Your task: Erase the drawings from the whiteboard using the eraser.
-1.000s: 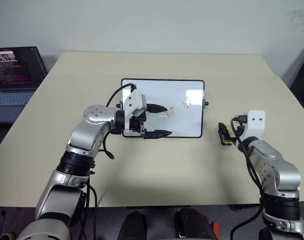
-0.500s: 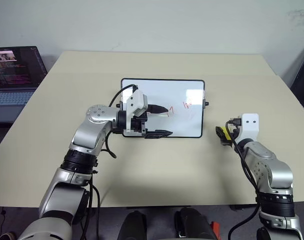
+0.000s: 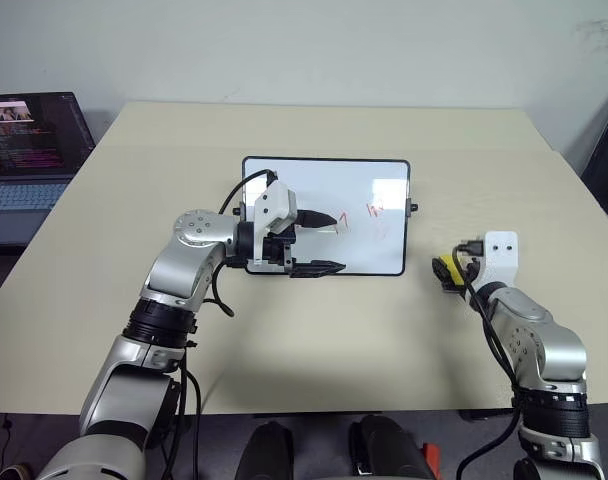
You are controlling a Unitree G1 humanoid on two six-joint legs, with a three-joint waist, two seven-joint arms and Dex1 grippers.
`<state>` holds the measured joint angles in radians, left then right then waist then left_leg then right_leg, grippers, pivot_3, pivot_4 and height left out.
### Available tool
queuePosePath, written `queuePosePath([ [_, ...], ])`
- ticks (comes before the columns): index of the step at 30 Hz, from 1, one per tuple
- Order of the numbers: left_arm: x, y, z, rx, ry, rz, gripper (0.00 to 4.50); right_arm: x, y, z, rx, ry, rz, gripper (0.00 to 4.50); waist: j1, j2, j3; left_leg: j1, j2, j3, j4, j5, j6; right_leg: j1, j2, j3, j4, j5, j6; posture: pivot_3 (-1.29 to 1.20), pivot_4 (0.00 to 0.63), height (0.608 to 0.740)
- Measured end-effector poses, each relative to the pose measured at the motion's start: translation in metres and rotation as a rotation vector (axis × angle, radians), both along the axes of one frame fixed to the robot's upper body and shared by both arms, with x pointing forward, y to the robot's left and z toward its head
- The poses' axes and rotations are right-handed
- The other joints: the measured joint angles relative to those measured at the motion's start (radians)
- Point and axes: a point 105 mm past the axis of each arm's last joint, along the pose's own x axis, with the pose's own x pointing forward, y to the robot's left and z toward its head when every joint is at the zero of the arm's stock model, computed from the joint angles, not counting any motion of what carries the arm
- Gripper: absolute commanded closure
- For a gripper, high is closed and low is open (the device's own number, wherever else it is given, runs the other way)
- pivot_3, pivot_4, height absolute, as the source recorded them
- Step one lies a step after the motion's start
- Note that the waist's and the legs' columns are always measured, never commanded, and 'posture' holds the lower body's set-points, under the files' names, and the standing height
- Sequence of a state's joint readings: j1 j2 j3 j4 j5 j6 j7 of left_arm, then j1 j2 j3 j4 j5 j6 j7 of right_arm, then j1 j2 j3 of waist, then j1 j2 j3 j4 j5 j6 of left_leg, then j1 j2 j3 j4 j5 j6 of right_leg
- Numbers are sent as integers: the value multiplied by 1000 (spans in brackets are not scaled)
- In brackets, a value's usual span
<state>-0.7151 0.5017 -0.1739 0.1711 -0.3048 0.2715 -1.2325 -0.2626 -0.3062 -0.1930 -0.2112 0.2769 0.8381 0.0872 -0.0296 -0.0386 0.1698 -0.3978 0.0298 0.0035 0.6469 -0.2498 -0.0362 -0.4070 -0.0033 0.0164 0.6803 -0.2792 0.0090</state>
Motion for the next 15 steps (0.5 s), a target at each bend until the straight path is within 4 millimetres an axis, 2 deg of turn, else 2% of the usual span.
queuePosePath([
  [1, 0, 0, 0, 0, 0, 0, 0, -1, -1, -1, 1, 5, -2, 46, 0, 0, 0, 0, 0, 0, 0, 0, 0, 0, 0, 0, 0, 0, 0, 0, 150, 740],
  [4, 0, 0, 0, 0, 0, 0, 0, -1, -1, -2, 2, 7, -1, 607, 0, 0, 0, 0, 0, 0, 0, 0, 0, 0, 0, 0, 0, 0, 0, 0, 150, 740],
  [11, 0, 0, 0, 1, -1, 3, 0, -1, 1, -4, 11, 11, 1, 3099, 0, 0, 0, 0, 0, 0, 0, 0, 0, 0, 0, 0, 0, 0, 0, 0, 150, 740],
  [12, 0, 0, 0, 1, -1, 3, 0, -1, 1, -4, 11, 11, 0, 3241, 0, 0, 0, 0, 0, 0, 0, 0, 0, 0, 0, 0, 0, 0, 0, 0, 150, 740],
  [15, 0, 0, 0, 1, -1, 4, 0, -1, 1, -4, 10, 10, 0, 3243, 0, 0, 0, 0, 0, 0, 0, 0, 0, 0, 0, 0, 0, 0, 0, 0, 150, 740],
])
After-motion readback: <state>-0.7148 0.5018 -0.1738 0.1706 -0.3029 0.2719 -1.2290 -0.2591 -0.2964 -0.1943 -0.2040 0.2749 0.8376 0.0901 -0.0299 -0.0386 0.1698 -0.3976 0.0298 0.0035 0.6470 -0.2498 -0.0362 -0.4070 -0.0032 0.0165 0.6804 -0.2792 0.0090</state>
